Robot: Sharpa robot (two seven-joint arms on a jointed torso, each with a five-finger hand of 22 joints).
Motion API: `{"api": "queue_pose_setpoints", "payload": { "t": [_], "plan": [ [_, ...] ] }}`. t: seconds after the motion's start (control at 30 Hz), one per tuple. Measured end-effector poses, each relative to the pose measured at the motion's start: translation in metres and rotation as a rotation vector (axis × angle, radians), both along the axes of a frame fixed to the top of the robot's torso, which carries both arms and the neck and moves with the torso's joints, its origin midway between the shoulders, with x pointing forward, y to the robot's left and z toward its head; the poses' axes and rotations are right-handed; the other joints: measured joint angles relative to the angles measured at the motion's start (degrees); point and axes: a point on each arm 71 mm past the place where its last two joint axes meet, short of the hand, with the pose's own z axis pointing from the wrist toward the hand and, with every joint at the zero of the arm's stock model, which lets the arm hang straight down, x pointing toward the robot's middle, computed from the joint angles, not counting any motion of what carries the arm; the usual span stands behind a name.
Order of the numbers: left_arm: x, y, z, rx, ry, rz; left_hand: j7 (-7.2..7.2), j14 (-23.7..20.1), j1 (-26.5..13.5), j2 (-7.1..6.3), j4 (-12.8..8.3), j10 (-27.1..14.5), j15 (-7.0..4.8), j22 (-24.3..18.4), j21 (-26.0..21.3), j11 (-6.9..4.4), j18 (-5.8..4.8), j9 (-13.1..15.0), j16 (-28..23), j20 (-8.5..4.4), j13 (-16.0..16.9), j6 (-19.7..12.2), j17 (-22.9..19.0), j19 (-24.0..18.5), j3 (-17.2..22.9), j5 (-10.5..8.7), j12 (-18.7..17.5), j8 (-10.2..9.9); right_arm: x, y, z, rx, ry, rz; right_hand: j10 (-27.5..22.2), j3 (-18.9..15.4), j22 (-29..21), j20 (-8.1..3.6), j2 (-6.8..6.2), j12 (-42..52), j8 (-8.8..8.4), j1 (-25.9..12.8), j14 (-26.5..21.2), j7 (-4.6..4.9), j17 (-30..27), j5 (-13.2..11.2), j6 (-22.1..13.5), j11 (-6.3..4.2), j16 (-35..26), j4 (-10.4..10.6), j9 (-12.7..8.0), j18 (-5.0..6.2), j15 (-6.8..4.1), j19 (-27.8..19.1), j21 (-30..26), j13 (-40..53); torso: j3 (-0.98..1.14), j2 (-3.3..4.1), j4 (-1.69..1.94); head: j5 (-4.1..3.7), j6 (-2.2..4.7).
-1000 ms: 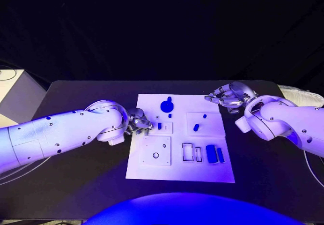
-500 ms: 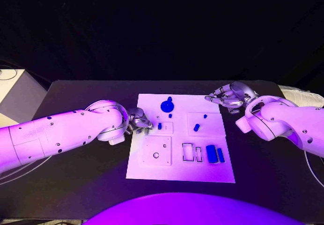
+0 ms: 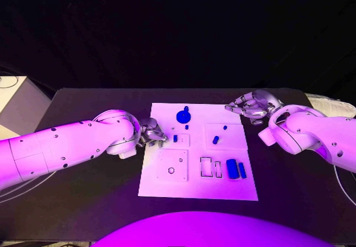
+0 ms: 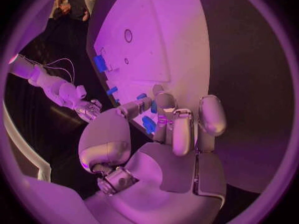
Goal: Assemble the parts on the task board
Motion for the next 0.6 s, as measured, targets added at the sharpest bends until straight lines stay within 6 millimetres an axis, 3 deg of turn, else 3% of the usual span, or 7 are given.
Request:
{"api": "queue_pose_setpoints", "payload": {
  "t": [0.4,0.6],
  "plan": [
    [0.0001,-0.0001,-0.0001,0.001,0.001,-0.001,0.0,0.0,0.79,-0.79,0.18,0.0,0.0,-0.05,0.0,0.0,0.0,0.12,0.0,0.0,-0.14,0.0,0.0,0.0,-1.08,0.0,-0.24,0.0,-0.0001,0.0,-0.0004,0.0,0.001,0.0,0.0,0.0,-0.01,0.0,0.0,0.0,0.0,0.0,0.0,0.0,0.0,0.0,0.0,0.0,0.0,0.0,0.0,0.0,0.0,0.0,0.0,0.0,0.02,-0.02,0.03,-0.01,0.0],
    [0.0002,0.0001,-0.0002,0.001,0.001,0.0,-0.01,0.0,1.23,-1.55,1.36,0.0,0.0,-0.12,0.0,0.0,0.0,0.21,0.0,0.0,-0.31,0.01,0.0,0.0,-2.91,0.0,-0.49,-0.09,-0.0001,-0.0001,-0.0006,0.0,0.001,0.0,0.0,0.01,0.04,0.0,0.0,0.0,0.0,0.0,0.0,0.0,0.0,0.0,0.0,0.0,0.0,0.0,0.0,0.0,0.0,0.0,0.0,0.0,0.02,-0.02,0.03,0.04,0.0]
  ]
}}
